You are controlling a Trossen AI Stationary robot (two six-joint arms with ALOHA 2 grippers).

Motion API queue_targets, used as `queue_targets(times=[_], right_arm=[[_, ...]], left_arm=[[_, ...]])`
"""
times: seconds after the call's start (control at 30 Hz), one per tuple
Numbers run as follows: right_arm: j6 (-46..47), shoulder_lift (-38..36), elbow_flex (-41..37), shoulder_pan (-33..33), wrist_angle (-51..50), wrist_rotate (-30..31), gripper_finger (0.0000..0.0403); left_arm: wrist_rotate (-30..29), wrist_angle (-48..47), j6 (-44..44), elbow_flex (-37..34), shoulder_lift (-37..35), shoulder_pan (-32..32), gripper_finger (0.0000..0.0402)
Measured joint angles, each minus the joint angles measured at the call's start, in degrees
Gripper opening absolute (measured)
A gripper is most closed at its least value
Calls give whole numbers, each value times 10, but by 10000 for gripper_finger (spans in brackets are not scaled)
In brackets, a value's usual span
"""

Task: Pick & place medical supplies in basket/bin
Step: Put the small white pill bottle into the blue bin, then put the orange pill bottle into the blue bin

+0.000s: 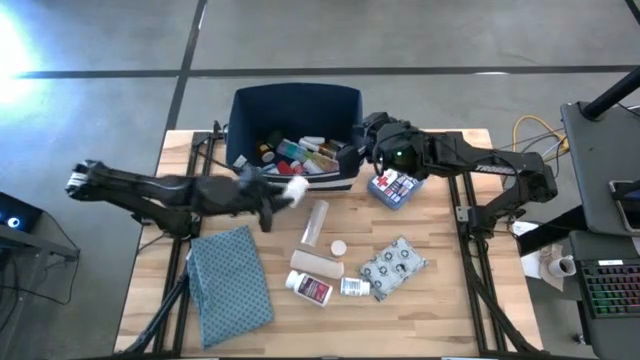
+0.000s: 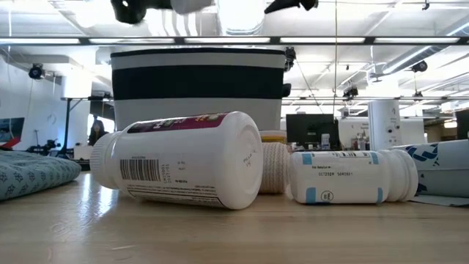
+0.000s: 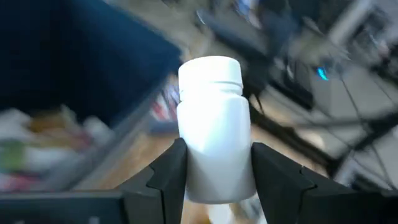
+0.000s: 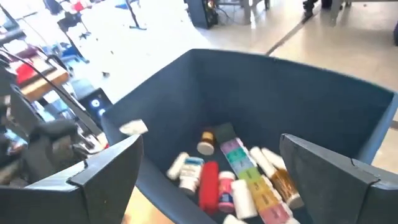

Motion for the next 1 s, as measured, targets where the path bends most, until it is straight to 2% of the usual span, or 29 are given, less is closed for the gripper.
queue_targets(times=[0.13,0.23,0.4,0.53,0.67,0.77,0.83,0.9,1.0], right_arm=[[0,-4,9,7,-1,0,368],[2,-5,12,13,-5,0,368],[9,0,7,21,-54,-18,368],[36,1,3,21,-94,-102,368],[54,1,-3,27,-131,-179,368],[81,1,-11,42,-155,-200,368],[96,1,-18,54,-172,-203,368],[116,1,-31,68,-176,-203,368],[146,1,-59,89,-182,-216,368]], left_arm=[[-130,-3,58,0,-39,25,143],[-170,-4,97,0,-41,77,144],[-163,-6,135,-1,-15,173,167],[-135,-10,177,1,9,203,212],[-152,-9,221,11,25,205,260],[-161,-11,234,16,22,202,283],[-145,-28,231,18,7,193,290],[-103,-55,209,19,-17,175,292],[-68,-109,132,19,-53,148,292]])
